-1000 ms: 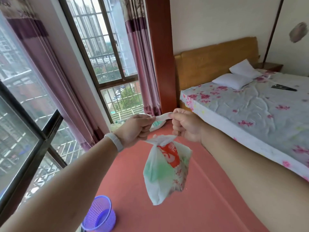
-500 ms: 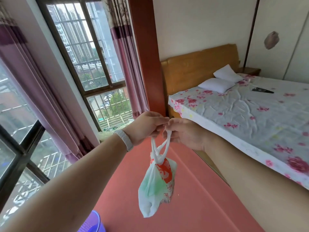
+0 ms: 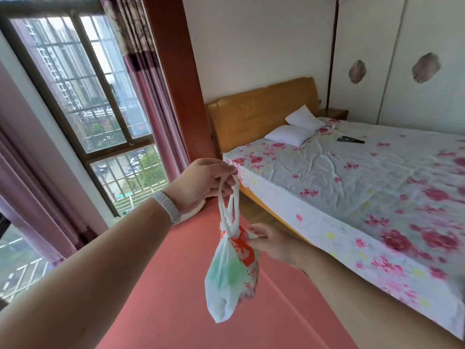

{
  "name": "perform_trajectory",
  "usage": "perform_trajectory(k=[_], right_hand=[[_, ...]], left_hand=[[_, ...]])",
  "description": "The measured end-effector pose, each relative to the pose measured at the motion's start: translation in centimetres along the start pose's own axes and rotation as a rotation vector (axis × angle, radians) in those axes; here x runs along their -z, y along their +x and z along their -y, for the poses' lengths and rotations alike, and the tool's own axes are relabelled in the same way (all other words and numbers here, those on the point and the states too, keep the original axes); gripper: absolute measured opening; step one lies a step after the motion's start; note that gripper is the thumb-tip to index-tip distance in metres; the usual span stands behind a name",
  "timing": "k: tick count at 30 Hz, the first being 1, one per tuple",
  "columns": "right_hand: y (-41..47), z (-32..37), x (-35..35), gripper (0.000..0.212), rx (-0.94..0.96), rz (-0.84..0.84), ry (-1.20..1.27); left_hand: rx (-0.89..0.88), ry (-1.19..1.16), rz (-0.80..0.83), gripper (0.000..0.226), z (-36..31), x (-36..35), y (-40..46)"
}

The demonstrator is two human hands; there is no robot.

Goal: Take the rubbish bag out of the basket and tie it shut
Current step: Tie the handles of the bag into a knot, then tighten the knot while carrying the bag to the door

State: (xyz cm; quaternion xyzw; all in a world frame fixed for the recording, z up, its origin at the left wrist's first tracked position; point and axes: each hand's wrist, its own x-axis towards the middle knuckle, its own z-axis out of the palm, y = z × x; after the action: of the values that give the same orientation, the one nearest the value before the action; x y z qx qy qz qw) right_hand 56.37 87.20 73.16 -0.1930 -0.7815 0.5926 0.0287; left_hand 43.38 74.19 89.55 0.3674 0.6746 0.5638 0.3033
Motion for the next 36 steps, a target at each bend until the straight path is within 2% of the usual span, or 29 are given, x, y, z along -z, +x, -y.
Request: perform_trajectory(k=[3,8,14,19,21,26,33,36], right_hand=[[-1.0,-1.5,1.6,0.05,0.013,-0.023,-0.021],[-4.0,-2.6,5.0,0.046,0.094,-0.199,-0.037],[-6.9,-6.2,9.2,0.046,-0.022,-0.415,0.045],[-8.9,-7.2,12.0,0.018,-0.105,-0.537,0.097],[-9.2,-7.6,13.5,0.023,-0.11,-0.593,0.116],[-8.5,-8.4,17.5,0.042,-0.149,-0.724,0.124],[-7.4,-9.5,23.4,0.038,-0.23,-0.942,0.111],[-7.9,-10.3,25.7,0.041,-0.255,-1.043,0.197]], left_hand=[[-0.021,-0.033,0.033,0.017,-0.8,-2.8,1.7],[-0.058,-0.065,0.131,0.018,-2.0,-7.7,4.4],[-0.101,-0.113,0.336,0.017,-2.8,-14.3,8.0],[-0.116,-0.139,0.537,0.023,-2.0,-19.1,12.1],[-0.113,-0.158,0.599,0.026,-1.7,-21.1,14.2],[-0.103,-0.196,0.786,0.016,-1.2,-26.2,19.8],[-0.099,-0.212,1.082,0.025,-1.7,-32.9,26.0],[-0.1,-0.191,1.174,0.023,-2.2,-36.1,27.4]])
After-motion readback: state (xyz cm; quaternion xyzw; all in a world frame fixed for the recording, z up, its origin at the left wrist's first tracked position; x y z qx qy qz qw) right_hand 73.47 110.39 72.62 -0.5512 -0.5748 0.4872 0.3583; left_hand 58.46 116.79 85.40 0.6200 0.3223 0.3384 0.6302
